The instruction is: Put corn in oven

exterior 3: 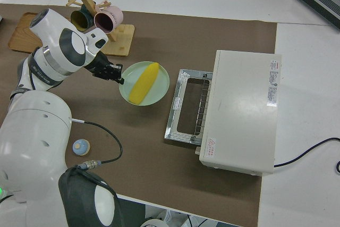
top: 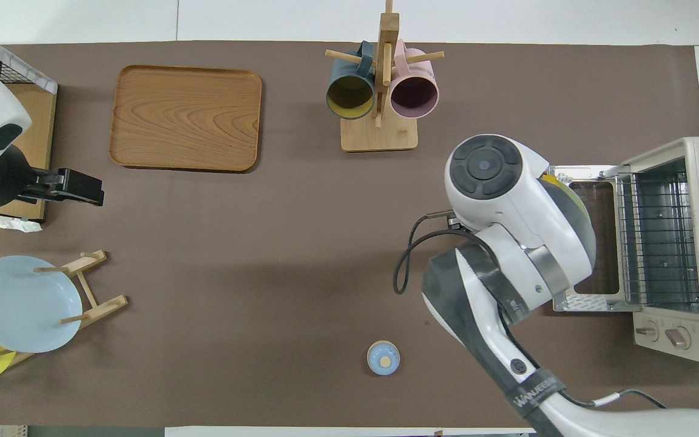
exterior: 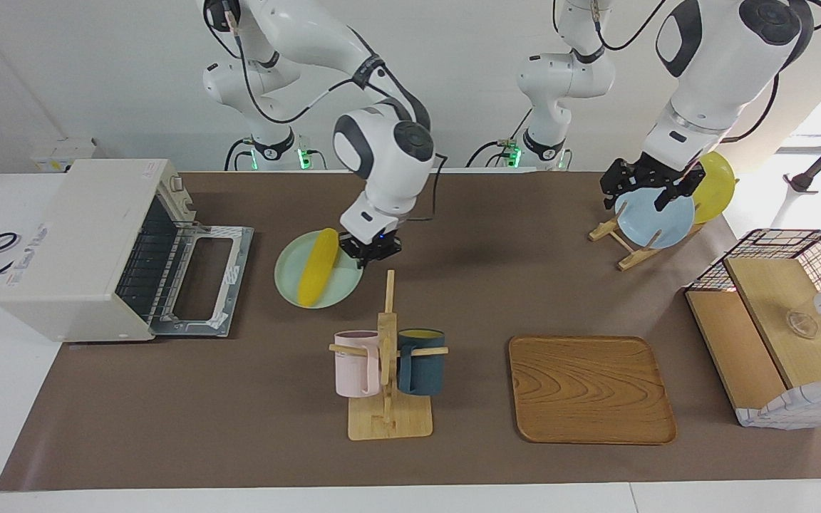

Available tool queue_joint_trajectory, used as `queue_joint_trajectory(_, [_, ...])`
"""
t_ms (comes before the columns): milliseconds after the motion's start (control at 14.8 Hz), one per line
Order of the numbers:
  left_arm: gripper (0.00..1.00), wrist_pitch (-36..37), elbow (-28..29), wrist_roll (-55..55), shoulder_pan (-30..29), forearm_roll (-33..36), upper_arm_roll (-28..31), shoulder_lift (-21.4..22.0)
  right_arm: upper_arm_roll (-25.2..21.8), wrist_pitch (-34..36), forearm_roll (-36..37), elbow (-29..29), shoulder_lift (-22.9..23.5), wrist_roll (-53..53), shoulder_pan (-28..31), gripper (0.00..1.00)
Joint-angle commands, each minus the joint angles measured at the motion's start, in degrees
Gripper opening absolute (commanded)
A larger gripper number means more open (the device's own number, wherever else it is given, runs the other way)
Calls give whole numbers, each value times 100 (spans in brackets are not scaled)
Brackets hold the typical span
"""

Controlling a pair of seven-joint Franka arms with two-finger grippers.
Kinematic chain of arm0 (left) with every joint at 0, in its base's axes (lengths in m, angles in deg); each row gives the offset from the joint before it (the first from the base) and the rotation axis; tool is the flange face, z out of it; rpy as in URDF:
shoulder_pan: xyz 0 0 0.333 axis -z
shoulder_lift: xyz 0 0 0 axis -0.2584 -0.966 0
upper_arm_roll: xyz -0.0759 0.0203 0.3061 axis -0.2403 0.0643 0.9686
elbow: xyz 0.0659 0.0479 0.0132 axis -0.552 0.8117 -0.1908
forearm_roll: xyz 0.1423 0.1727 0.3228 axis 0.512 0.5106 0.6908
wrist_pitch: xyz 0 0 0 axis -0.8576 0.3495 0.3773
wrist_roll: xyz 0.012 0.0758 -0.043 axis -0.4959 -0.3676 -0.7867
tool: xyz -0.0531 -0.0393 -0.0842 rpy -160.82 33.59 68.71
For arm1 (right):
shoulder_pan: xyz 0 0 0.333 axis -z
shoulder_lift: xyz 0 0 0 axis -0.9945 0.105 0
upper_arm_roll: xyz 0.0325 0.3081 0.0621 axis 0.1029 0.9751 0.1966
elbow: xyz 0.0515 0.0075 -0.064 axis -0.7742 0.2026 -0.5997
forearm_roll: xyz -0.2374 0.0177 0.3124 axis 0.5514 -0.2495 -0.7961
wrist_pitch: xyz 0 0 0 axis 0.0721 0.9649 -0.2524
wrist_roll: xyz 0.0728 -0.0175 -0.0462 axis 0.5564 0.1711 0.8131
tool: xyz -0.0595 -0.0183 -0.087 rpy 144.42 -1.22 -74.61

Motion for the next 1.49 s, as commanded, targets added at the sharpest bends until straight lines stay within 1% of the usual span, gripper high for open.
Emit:
queue_joint_trajectory(0, [100, 65, 41, 46, -79, 35, -42, 183, 70, -165, 35, 547, -350, 252, 509, 0])
queue_joint_trajectory(203, [100, 109, 68, 55, -290, 44, -156, 237, 70, -227, 44, 627, -350, 481, 1002, 0])
queue_joint_trajectory(541, [100, 100, 76, 55, -220, 35, -157, 237, 70, -279, 105, 723, -359, 1271, 1784, 0])
queue_joint_trajectory(947, [100, 30, 68, 46, -255, 35, -157, 237, 61, -499, 131, 926, -394, 1826, 2224, 0])
queue_joint_trajectory(1082, [100, 56, 68, 28, -264, 35, -165, 237, 61, -578, 132, 987, -394, 2080, 2461, 0])
queue_joint_trajectory(1217, [100, 91, 68, 37, -238, 35, -157, 237, 61, -788, 132, 1110, -420, 2169, 2541, 0])
queue_joint_trajectory(1352, [100, 91, 68, 28, -273, 35, -157, 237, 70, -860, 132, 1198, -456, 2160, 2559, 0])
queue_joint_trajectory(1420, [100, 91, 68, 28, -282, 35, -148, 237, 70, -860, 132, 1198, -456, 2134, 2559, 5])
